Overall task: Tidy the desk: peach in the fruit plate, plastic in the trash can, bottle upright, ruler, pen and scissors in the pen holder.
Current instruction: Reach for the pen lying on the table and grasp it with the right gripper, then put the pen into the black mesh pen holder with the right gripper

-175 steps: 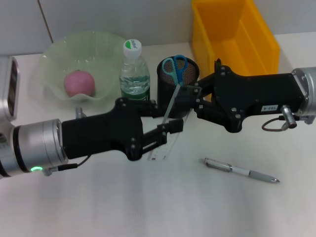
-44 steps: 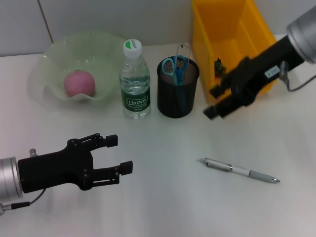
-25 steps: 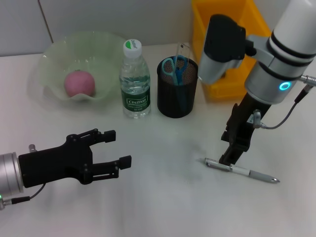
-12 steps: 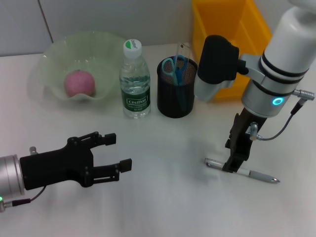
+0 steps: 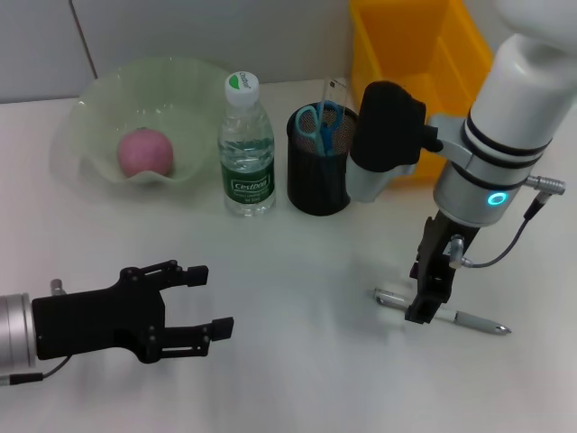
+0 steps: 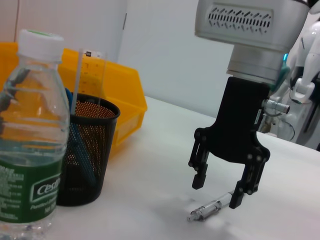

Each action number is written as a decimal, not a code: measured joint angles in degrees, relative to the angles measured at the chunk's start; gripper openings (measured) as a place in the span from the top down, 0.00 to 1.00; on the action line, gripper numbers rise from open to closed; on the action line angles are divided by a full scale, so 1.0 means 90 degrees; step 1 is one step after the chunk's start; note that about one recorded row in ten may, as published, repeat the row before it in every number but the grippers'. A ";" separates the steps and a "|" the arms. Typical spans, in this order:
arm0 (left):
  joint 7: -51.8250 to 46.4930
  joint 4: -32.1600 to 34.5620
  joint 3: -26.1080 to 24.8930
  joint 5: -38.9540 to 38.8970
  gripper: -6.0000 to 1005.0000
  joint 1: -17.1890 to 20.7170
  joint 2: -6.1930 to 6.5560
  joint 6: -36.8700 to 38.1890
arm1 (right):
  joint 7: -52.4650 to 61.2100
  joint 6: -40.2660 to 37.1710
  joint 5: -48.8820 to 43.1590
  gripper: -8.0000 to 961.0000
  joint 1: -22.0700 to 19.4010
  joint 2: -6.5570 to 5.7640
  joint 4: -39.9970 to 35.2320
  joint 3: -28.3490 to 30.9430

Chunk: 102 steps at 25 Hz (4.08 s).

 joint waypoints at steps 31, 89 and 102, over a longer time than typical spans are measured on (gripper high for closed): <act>-0.0065 0.0111 -0.0009 0.0098 0.14 -0.0007 0.0100 0.0050 | 0.0428 0.0441 0.0297 0.53 -0.0159 0.0017 -0.0072 -0.0787; -0.0153 0.0110 -0.0009 0.0097 0.14 -0.0015 0.0100 0.0061 | 0.0427 0.0665 0.0297 0.72 -0.0299 0.0017 -0.0194 -0.1264; -0.0153 0.0110 -0.0019 0.0096 0.14 0.0036 0.0100 0.0123 | 0.0427 0.0135 0.0463 0.81 -0.0856 -0.0029 -0.2032 -0.0635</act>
